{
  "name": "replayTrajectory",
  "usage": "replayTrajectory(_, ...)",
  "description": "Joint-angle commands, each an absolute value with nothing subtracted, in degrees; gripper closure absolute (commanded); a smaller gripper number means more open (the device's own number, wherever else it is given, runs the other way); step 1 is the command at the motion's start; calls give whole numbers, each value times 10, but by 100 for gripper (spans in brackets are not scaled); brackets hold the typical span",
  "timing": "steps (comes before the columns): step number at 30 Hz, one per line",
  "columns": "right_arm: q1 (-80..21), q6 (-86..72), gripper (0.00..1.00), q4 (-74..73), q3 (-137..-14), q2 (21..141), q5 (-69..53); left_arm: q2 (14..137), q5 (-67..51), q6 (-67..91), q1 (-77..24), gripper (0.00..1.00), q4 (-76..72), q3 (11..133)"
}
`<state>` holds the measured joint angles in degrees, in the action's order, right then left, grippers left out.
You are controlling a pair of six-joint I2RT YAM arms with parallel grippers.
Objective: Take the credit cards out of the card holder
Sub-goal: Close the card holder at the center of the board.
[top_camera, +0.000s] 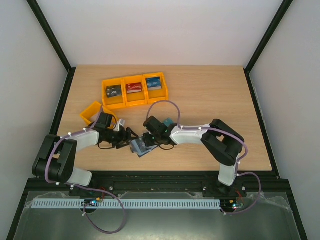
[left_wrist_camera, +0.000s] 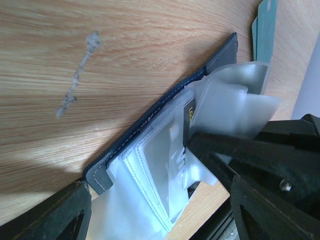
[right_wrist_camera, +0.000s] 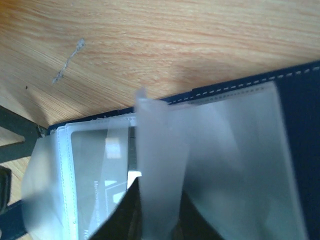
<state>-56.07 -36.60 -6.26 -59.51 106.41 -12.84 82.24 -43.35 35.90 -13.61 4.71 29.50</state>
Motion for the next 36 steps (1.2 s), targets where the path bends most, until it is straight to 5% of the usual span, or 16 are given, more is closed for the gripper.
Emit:
replayTrajectory(1,-545,-385,97,-62,-564,1064,-147,825,-447,358,-137,24,34,292)
replayTrajectory(15,-426,-497,98,268,-432,881,-403,765,-563,183,-95,2,108,404)
replayTrajectory(29,-410,-471,98,350,-499,818,-472,740,-704,89,-85,1,183,504)
replayTrajectory(33,-409,-472,98,364,-505,808,-476,729,-731,44,-85,9,224,507)
replayTrajectory(36,-409,-480,98,377,-506,805,-485,724,-758,11,-85,29,254,512)
